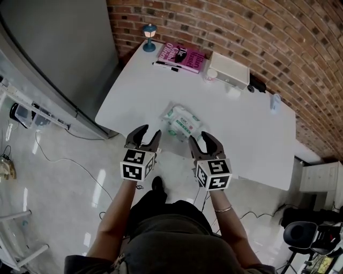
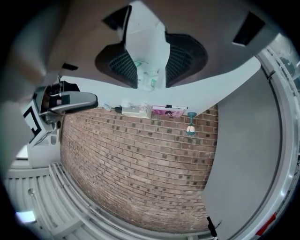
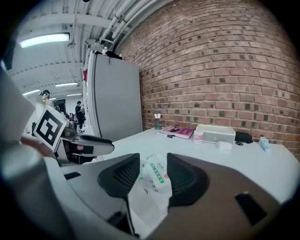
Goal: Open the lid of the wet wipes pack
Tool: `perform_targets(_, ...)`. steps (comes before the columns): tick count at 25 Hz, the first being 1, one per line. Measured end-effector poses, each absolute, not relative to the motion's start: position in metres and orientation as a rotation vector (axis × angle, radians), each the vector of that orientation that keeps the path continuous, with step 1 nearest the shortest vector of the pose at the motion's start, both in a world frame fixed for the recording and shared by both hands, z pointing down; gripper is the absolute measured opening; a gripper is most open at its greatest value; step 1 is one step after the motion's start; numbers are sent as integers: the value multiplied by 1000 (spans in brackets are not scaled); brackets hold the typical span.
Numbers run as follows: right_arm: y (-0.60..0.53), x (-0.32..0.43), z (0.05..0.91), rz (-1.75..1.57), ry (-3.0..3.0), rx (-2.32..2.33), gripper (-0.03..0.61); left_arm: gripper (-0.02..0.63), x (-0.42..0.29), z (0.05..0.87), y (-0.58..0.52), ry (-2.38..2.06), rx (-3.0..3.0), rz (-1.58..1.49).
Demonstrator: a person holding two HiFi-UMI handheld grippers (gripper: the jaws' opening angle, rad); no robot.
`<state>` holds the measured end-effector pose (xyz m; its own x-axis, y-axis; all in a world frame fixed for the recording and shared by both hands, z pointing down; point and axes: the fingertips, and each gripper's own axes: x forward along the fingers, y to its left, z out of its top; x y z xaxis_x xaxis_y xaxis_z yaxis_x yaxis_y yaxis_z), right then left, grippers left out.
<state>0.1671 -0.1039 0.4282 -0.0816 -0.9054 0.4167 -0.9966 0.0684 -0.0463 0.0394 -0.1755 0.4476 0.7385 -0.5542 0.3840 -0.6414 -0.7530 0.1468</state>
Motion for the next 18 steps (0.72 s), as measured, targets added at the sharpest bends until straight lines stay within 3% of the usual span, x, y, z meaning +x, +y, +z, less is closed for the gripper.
perform_targets(18, -129, 163, 458, 398, -1971, 1705, 207, 178, 72, 476, -195, -814, 2731, 630)
